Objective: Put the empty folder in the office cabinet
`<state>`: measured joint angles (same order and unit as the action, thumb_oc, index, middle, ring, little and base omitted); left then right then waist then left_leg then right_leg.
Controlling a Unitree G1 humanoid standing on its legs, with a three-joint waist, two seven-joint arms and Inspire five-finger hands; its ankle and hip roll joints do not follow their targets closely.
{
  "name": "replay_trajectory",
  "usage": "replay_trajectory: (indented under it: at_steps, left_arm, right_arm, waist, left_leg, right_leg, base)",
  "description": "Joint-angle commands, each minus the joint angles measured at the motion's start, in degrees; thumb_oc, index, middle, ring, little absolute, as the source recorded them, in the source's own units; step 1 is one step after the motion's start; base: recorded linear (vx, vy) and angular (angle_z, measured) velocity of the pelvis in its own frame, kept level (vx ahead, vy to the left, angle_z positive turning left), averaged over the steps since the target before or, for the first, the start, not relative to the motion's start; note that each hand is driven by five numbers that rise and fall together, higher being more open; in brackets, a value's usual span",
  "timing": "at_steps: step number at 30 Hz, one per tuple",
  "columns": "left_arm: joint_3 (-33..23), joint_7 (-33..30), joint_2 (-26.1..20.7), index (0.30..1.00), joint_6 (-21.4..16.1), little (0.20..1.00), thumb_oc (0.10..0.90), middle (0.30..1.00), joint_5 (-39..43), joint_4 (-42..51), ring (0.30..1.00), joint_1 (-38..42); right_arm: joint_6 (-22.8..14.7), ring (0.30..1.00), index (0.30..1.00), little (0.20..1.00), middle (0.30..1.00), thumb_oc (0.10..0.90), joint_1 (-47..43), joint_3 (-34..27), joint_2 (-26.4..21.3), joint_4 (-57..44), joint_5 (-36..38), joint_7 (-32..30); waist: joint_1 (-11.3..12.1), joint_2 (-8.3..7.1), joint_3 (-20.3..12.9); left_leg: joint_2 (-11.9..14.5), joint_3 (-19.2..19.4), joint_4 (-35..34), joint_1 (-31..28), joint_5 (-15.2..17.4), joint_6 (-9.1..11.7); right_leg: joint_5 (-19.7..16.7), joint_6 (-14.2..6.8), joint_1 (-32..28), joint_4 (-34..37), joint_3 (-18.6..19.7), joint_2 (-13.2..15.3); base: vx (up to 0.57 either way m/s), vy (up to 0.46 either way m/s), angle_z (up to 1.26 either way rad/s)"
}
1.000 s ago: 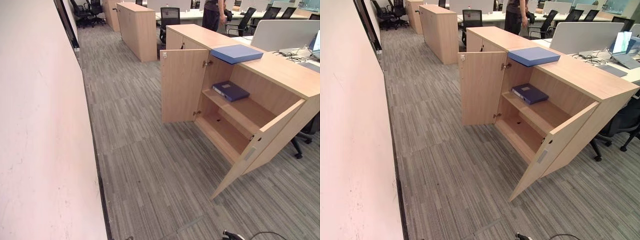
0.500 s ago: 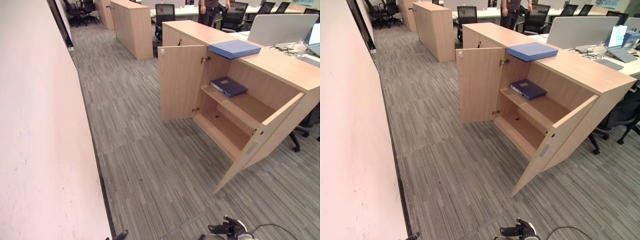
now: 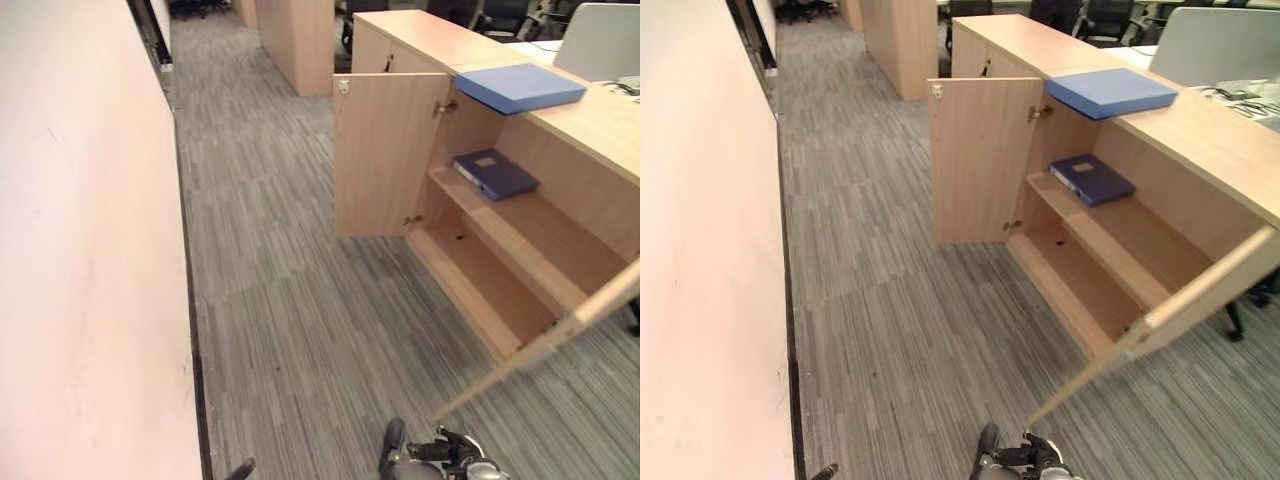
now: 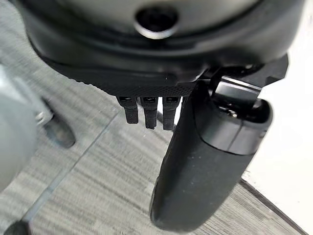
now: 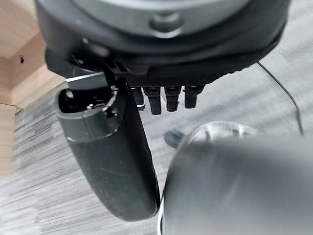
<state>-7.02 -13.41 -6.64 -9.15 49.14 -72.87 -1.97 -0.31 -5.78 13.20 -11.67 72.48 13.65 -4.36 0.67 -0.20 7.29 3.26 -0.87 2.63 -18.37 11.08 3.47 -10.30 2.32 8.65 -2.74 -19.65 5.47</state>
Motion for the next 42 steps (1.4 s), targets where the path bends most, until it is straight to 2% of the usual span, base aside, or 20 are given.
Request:
replay_trajectory:
  at_steps: [1, 3, 4, 5, 6, 8, 9, 10, 12, 14, 16, 17, 20, 23, 25, 30, 35, 39, 41, 42]
  left_arm:
    - [-1.11, -0.88, -1.53, 0.9, -3.21, 0.9, 0.8, 0.9, -1.15, 0.12, 0.9, 3.71]
    - [-1.19, -0.99, -1.8, 0.9, -3.61, 0.9, 0.8, 0.9, -0.3, 0.37, 0.9, 4.2]
    - [-1.01, -1.5, -2.02, 0.9, -4.03, 0.9, 0.8, 0.9, 1.1, 1.64, 0.9, 5.18]
    - [-0.61, -1.74, -2.14, 0.9, -4.3, 0.9, 0.8, 0.9, 1.23, 2.9, 0.9, 5.7]
    - [-0.61, -1.76, -2.14, 0.9, -4.3, 0.9, 0.8, 0.9, 1.22, 2.91, 0.9, 5.7]
    - [0.82, -1.92, -2.48, 0.9, -4.33, 0.9, 0.8, 0.9, 0.65, 4.95, 0.9, 6.69]
    - [1.08, -1.92, -2.63, 0.9, -4.39, 0.9, 0.8, 0.9, 0.62, 5.23, 0.9, 7.26]
    - [1.67, -2.19, -2.94, 0.9, -4.48, 0.9, 0.8, 0.9, 0.25, 5.37, 0.9, 8.1]
    - [2.45, -2.15, -3.57, 0.9, -4.66, 0.9, 0.8, 0.9, -1.02, 6.02, 0.9, 8.13]
    - [3.17, -2.04, -3.99, 0.9, -5.31, 0.9, 0.8, 0.9, -2.35, 7.27, 0.9, 7.52]
    - [3.61, -1.49, -3.84, 0.9, -5.19, 0.9, 0.8, 0.9, -2.71, 8.29, 0.9, 6.64]
    - [3.61, -1.49, -3.84, 0.9, -5.19, 0.9, 0.8, 0.9, -2.71, 8.29, 0.9, 6.64]
    - [3.23, -0.92, -3.73, 0.9, -5.15, 0.9, 0.8, 0.9, -2.56, 7.91, 0.9, 6.2]
    - [2.52, -0.51, -3.59, 0.9, -5.11, 0.9, 0.8, 0.9, -2.04, 6.73, 0.9, 6.16]
    - [2.39, -0.37, -3.48, 0.9, -5.16, 0.9, 0.8, 0.9, -2.13, 6.4, 0.9, 6.05]
    - [1.83, -0.19, -3.66, 0.9, -5.2, 0.9, 0.8, 0.9, -2.8, 4.45, 0.9, 5.94]
    - [2.74, 0.73, -5.35, 0.9, -4.11, 0.9, 0.8, 0.9, -6.7, 5.98, 0.9, 7.08]
    - [3.06, 1.64, -6.15, 0.9, -3.2, 0.9, 0.8, 0.9, -8.8, 6.98, 0.9, 7.05]
    - [2.63, 1.99, -6.95, 0.9, -2.78, 0.9, 0.8, 0.9, -9.23, 7.47, 0.9, 6.89]
    - [2.65, 2.31, -7.45, 0.9, -2.3, 0.9, 0.8, 0.9, -9.59, 7.86, 0.9, 6.77]
  right_arm:
    - [-0.59, 0.9, 0.9, 0.9, 0.9, 0.8, 3.1, 3.38, 0.69, 4.15, 0.0, -1.34]
    - [-1.17, 0.9, 0.9, 0.9, 0.9, 0.8, 3.92, 3.62, 1.0, 3.79, 0.87, -1.32]
    - [-1.3, 0.9, 0.9, 0.9, 0.9, 0.8, 4.0, 4.36, 1.13, 3.65, 1.11, -1.39]
    - [-1.37, 0.9, 0.9, 0.9, 0.9, 0.8, 3.96, 4.92, 1.2, 3.69, 1.07, -1.36]
    - [-1.38, 0.9, 0.9, 0.9, 0.9, 0.8, 3.95, 4.91, 1.2, 3.7, 1.07, -1.36]
    - [-1.26, 0.9, 0.9, 0.9, 0.9, 0.8, 3.54, 6.24, 1.01, 4.06, 0.22, -1.24]
    - [-1.07, 0.9, 0.9, 0.9, 0.9, 0.8, 3.17, 6.65, 0.8, 4.17, -0.24, -1.16]
    - [-0.78, 0.9, 0.9, 0.9, 0.9, 0.8, 2.49, 7.32, 0.51, 4.06, -0.71, -1.08]
    - [-0.84, 0.9, 0.9, 0.9, 0.9, 0.8, 1.89, 7.76, 0.44, 3.86, -0.81, -0.97]
    - [-1.52, 0.9, 0.9, 0.9, 0.9, 0.8, 1.45, 7.59, 0.46, 3.28, 0.82, -0.4]
    - [-2.25, 0.9, 0.9, 0.9, 0.9, 0.8, 1.22, 7.11, 0.27, 2.13, 2.18, -0.36]
    - [-2.25, 0.9, 0.9, 0.9, 0.9, 0.8, 1.22, 7.11, 0.27, 2.13, 2.18, -0.36]
    - [-2.41, 0.9, 0.9, 0.9, 0.9, 0.8, 2.06, 5.49, 0.12, 3.0, 3.02, -0.4]
    - [-2.03, 0.9, 0.9, 0.9, 0.9, 0.8, 3.68, 3.47, -0.16, 5.14, 3.6, -0.4]
    - [-1.98, 0.9, 0.9, 0.9, 0.9, 0.8, 4.57, 2.38, -0.39, 5.84, 3.78, -0.26]
    - [-1.34, 0.9, 0.9, 0.9, 0.9, 0.8, 7.9, -0.94, -0.73, 9.21, 3.25, 0.83]
    - [2.95, 0.9, 0.9, 0.9, 0.9, 0.8, 9.71, -0.79, 0.3, 15.16, -3.6, 5.71]
    - [4.42, 0.9, 0.9, 0.9, 0.9, 0.8, 10.69, -1.39, 0.37, 16.38, -5.6, 8.36]
    - [5.09, 0.9, 0.9, 0.9, 0.9, 0.8, 11.06, -0.52, 0.62, 16.8, -7.83, 9.56]
    - [5.46, 0.9, 0.9, 0.9, 0.9, 0.8, 11.27, -0.13, 0.58, 17.07, -9.21, 9.89]
  waist:
    - [-1.47, -0.43, -1.25]
    - [-1.94, 0.02, -2.32]
    - [-2.31, -0.43, -2.34]
    - [-2.12, -0.91, -1.84]
    - [-2.17, -0.89, -1.88]
    - [-1.24, -1.96, -0.58]
    - [-0.73, -2.39, -0.02]
    - [0.34, -3.89, 0.77]
    - [1.7, -5.07, 1.28]
    - [2.98, -6.03, 1.58]
    - [4.4, -5.49, 1.97]
    - [4.33, -5.57, 1.94]
    - [4.8, -3.96, 2.16]
    - [4.36, -2.78, 1.93]
    - [4.1, -2.42, 1.63]
    - [2.23, -1.91, -0.56]
    - [2.0, -2.39, -2.03]
    - [1.29, -1.67, -1.75]
    - [1.53, -1.38, -1.12]
    - [1.96, -1.07, -0.71]
  left_leg:
    - [0.76, 1.05, 4.05, 0.14, -3.76, 0.83]
    - [3.75, 1.94, 7.08, 0.58, -9.2, 2.29]
    - [5.47, 2.93, 16.42, 4.25, -16.08, 3.27]
    - [5.7, 3.12, 22.49, 7.01, -18.9, 3.43]
    - [5.74, 3.05, 22.67, 7.17, -18.82, 3.45]
    - [6.32, 3.35, 31.33, 10.78, -22.09, 2.32]
    - [6.73, 4.34, 33.67, 11.89, -22.2, 1.49]
    - [6.74, 6.06, 35.27, 15.96, -19.54, 0.1]
    - [5.34, 7.13, 32.91, 20.84, -15.25, -1.64]
    - [3.41, 7.39, 26.03, 25.91, -11.67, -1.9]
    - [0.69, 2.31, 11.7, 28.62, -13.35, -0.75]
    - [0.58, 2.29, 11.33, 28.52, -13.62, -0.76]
    - [1.17, -5.41, 0.7, 29.12, -19.05, 0.89]
    - [1.7, -9.71, -2.87, 29.27, -20.55, 2.41]
    - [2.1, -9.64, -3.23, 28.45, -20.62, 2.6]
    - [1.99, -5.09, -2.0, 26.12, -18.19, 2.21]
    - [-1.88, -0.64, 0.27, 24.66, -12.5, -2.11]
    - [-4.82, 1.55, -1.21, 23.29, -11.16, -4.42]
    - [-4.99, 3.83, -2.17, 22.58, -10.84, -4.92]
    - [-4.74, 5.46, -2.24, 22.66, -10.59, -4.95]
  right_leg:
    - [-1.45, -9.53, 2.36, 5.92, 0.25, -0.8]
    - [1.47, -7.56, 0.9, 5.24, -0.17, -3.22]
    - [4.79, -4.8, -0.92, 4.0, 0.66, -5.18]
    - [6.03, -3.69, -2.21, 3.66, 1.0, -5.75]
    - [6.05, -3.67, -2.16, 3.64, 0.94, -5.76]
    - [7.94, -1.94, -4.99, 3.31, 1.63, -6.92]
    - [8.75, -1.27, -6.37, 3.32, 2.16, -7.24]
    - [10.11, -0.95, -8.64, 3.46, 3.37, -6.97]
    - [11.23, -0.91, -11.12, 3.73, 5.04, -6.44]
    - [12.12, -1.62, -13.67, 3.94, 6.48, -5.3]
    - [12.87, -2.35, -16.57, 4.34, 8.64, -5.25]
    - [12.85, -2.36, -16.53, 4.36, 8.58, -5.16]
    - [14.34, -2.74, -18.79, 4.02, 10.7, -5.69]
    - [15.44, -3.18, -19.97, 3.55, 13.46, -5.53]
    - [15.69, -3.57, -20.73, 4.02, 14.33, -5.37]
    - [15.68, -6.1, -21.55, 4.89, 15.23, -1.28]
    - [14.08, -9.54, -18.28, 2.15, 16.88, 4.61]
    - [10.83, -10.82, -14.86, -0.73, 17.71, 7.38]
    - [8.58, -10.52, -12.49, -2.32, 14.98, 8.59]
    - [8.13, -9.93, -11.67, -2.99, 10.3, 9.5]
  base:
    - [0.4, -0.3, -0.06]
    - [0.48, -0.286, 0.18]
    - [0.57, -0.366, 0.14]
    - [0.4, -0.281, -0.03]
    - [0.21, -0.181, -0.15]
    - [0.27, -0.222, -0.27]
    - [0.43, -0.272, -0.16]
    - [0.43, -0.198, -0.26]
    - [0.38, -0.072, -1.01]
    - [0.37, 0.075, -0.47]
    - [0.28, 0.132, -0.22]
    - [0.17, 0.086, -0.33]
    - [0.2, 0.103, -0.59]
    - [0.21, 0.158, -0.6]
    - [0.17, 0.19, -0.67]
    - [0.19, 0.319, -0.31]
    - [0.14, 0.352, -0.4]
    - [0.05, 0.333, -0.27]
    - [-0.03, 0.258, -0.27]
    - [-0.08, 0.233, -0.49]
